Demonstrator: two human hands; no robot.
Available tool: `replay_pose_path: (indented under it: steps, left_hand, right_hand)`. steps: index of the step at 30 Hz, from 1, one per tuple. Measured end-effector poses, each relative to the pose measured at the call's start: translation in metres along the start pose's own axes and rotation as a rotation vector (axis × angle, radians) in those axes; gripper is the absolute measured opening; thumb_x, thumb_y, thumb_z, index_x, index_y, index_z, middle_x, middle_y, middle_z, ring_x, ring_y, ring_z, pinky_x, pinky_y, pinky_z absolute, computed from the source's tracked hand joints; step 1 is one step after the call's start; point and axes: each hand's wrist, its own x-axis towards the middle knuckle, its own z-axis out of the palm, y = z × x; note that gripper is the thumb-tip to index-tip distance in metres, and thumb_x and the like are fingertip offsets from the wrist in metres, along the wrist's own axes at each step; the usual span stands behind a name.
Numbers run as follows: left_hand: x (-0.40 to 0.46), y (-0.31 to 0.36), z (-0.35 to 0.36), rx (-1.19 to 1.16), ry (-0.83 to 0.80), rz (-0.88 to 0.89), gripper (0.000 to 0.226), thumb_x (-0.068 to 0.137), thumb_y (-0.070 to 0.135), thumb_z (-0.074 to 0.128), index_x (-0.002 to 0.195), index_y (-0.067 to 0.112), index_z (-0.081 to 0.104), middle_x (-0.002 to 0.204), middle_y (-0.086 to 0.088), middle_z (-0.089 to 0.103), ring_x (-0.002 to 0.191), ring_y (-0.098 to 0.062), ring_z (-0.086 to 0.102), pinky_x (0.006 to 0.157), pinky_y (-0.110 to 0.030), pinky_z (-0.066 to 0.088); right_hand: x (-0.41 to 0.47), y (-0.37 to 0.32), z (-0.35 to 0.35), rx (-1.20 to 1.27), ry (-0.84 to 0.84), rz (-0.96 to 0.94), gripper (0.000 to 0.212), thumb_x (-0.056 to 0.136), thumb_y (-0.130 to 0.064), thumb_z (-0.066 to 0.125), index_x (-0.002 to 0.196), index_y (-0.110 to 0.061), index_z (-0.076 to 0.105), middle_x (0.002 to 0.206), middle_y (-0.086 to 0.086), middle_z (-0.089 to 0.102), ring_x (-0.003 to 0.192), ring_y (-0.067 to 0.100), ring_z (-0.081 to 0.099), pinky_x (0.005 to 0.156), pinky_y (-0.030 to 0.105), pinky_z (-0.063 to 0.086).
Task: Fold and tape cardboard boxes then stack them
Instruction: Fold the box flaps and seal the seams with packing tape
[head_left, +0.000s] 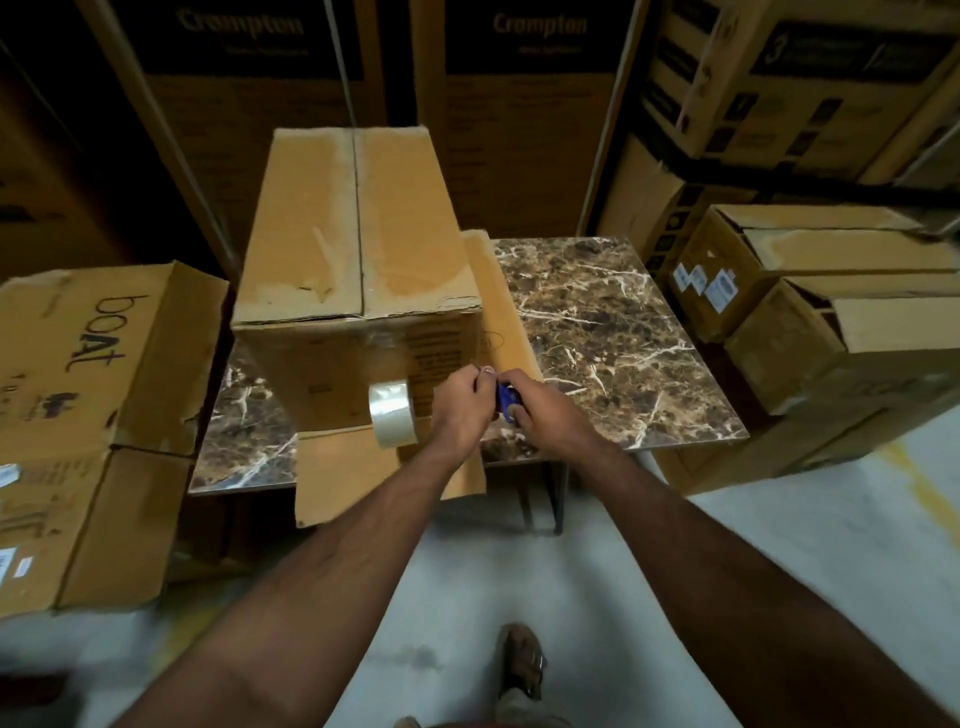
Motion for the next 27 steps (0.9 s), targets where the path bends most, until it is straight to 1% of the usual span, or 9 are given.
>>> replay_pose_path:
  steps: [5,7,9,11,13,16,19,23,27]
  left_hand:
    - [-0.014,-0.001,-0.055,0.088,0.216,0.144,0.040,0.103,0.045,0.041,0.081,0.018,0.061,0.075,0.000,0.062,0.069,-0.020,0.057,0.059,-0.035,0.044]
    - [-0.011,-0.008,-0.077,0.100,0.424,0.080,0.034,0.102,0.045,0.046,0.088,0.017,0.060,0.087,0.000,0.060,0.076,-0.016,0.054,0.061,-0.032,0.044]
    - [-0.006,-0.020,-0.095,0.121,0.522,-0.113,0.028,0.097,0.043,0.056,0.103,0.016,0.059,0.105,-0.005,0.059,0.088,-0.017,0.057,0.073,-0.035,0.052]
    - [-0.001,-0.035,-0.109,0.127,0.428,-0.348,0.042,0.094,0.046,0.061,0.121,0.014,0.053,0.120,-0.007,0.054,0.101,-0.024,0.057,0.086,-0.041,0.054]
    - [0.003,-0.045,-0.118,-0.034,0.301,-0.441,0.051,0.096,0.049,0.059,0.131,0.014,0.045,0.121,-0.006,0.051,0.106,-0.027,0.057,0.090,-0.042,0.053]
    - [0.005,-0.056,-0.120,-0.281,0.221,-0.403,0.047,0.098,0.044,0.059,0.132,0.014,0.047,0.118,-0.004,0.056,0.102,-0.023,0.056,0.085,-0.035,0.050]
    - [0.008,-0.066,-0.120,-0.333,0.216,-0.325,0.034,0.096,0.034,0.065,0.123,0.016,0.055,0.117,-0.004,0.060,0.099,-0.020,0.056,0.074,-0.028,0.044]
    - [0.012,-0.071,-0.124,-0.343,0.117,-0.241,0.014,0.101,0.023,0.057,0.114,0.019,0.062,0.112,-0.001,0.061,0.093,-0.016,0.056,0.067,-0.027,0.044]
    - [0.011,-0.077,-0.130,-0.463,-0.001,-0.307,0.011,0.101,0.026,0.057,0.106,0.019,0.064,0.098,-0.001,0.066,0.079,-0.015,0.057,0.060,-0.027,0.046]
  right_hand:
    - [0.018,-0.055,-0.024,0.116,-0.116,0.003,0.030,0.090,0.002,0.060,0.109,-0.021,0.057,0.091,-0.002,0.060,0.078,0.016,0.060,0.059,0.025,0.048]
    - [0.029,-0.074,-0.034,0.035,-0.189,0.020,0.027,0.090,0.002,0.062,0.109,-0.017,0.061,0.099,0.001,0.062,0.083,0.019,0.063,0.063,0.030,0.054]
    - [0.043,-0.085,-0.042,-0.034,-0.318,0.059,0.024,0.091,0.003,0.063,0.107,-0.015,0.061,0.100,0.005,0.062,0.083,0.020,0.064,0.071,0.036,0.060]
    - [0.057,-0.093,-0.048,-0.076,-0.460,0.117,0.023,0.092,0.004,0.061,0.103,-0.015,0.060,0.100,0.006,0.064,0.080,0.019,0.065,0.074,0.036,0.061]
    - [0.073,-0.100,-0.052,-0.125,-0.561,0.153,0.024,0.093,0.006,0.060,0.105,-0.015,0.062,0.097,0.008,0.066,0.077,0.018,0.066,0.068,0.030,0.060]
    - [0.091,-0.109,-0.048,-0.182,-0.658,0.163,0.025,0.094,0.005,0.059,0.114,-0.010,0.063,0.091,0.007,0.066,0.070,0.015,0.064,0.061,0.026,0.056]
    - [0.103,-0.109,-0.039,-0.216,-0.732,0.172,0.023,0.096,-0.001,0.061,0.117,-0.010,0.063,0.093,0.007,0.064,0.071,0.014,0.061,0.065,0.026,0.057]
    - [0.118,-0.105,-0.035,-0.173,-0.713,0.136,0.022,0.095,-0.003,0.065,0.115,-0.011,0.065,0.099,0.007,0.066,0.077,0.016,0.063,0.069,0.028,0.058]
    - [0.119,-0.103,-0.029,-0.162,-0.741,0.106,0.023,0.095,-0.004,0.064,0.116,-0.013,0.066,0.114,0.014,0.068,0.091,0.024,0.066,0.089,0.044,0.057]
